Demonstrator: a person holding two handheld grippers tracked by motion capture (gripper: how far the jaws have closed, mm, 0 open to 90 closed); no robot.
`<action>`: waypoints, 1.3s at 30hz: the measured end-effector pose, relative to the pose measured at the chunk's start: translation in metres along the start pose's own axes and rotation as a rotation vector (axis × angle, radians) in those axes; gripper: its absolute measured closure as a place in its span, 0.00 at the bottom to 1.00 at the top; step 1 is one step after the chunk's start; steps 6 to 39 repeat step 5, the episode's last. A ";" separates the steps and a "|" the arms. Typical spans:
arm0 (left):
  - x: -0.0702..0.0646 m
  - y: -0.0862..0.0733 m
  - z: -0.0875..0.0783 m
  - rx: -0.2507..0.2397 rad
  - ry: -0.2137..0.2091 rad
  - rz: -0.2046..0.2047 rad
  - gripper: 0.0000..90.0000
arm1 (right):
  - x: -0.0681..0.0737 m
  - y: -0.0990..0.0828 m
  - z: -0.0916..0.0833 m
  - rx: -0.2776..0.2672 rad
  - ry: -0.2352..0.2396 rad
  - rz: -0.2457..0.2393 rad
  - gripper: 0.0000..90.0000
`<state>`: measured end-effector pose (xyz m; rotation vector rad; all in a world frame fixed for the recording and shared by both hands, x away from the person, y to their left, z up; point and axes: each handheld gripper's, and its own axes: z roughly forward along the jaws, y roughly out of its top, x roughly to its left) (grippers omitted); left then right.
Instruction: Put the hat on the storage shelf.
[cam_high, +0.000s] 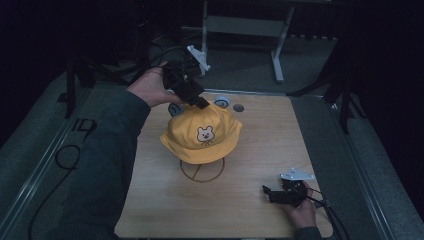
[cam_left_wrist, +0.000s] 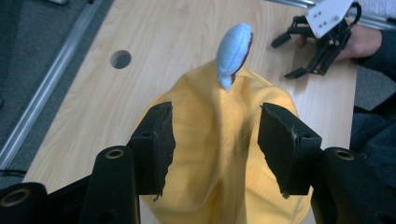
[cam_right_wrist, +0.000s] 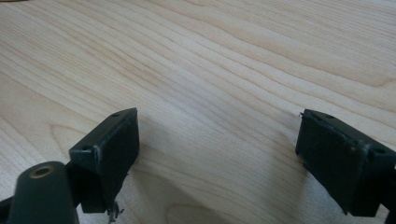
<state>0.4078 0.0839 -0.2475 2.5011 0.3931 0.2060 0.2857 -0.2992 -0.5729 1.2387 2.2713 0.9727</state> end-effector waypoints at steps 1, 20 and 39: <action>0.001 -0.002 -0.004 -0.011 0.008 -0.004 0.50 | 0.000 0.000 0.000 0.000 0.000 -0.001 0.15; 0.005 -0.009 -0.017 -0.062 0.044 -0.032 0.50 | 0.000 0.000 0.000 -0.001 0.000 -0.002 0.15; 0.005 -0.009 -0.017 -0.062 0.044 -0.032 0.50 | 0.000 0.000 0.000 -0.001 0.000 -0.002 0.15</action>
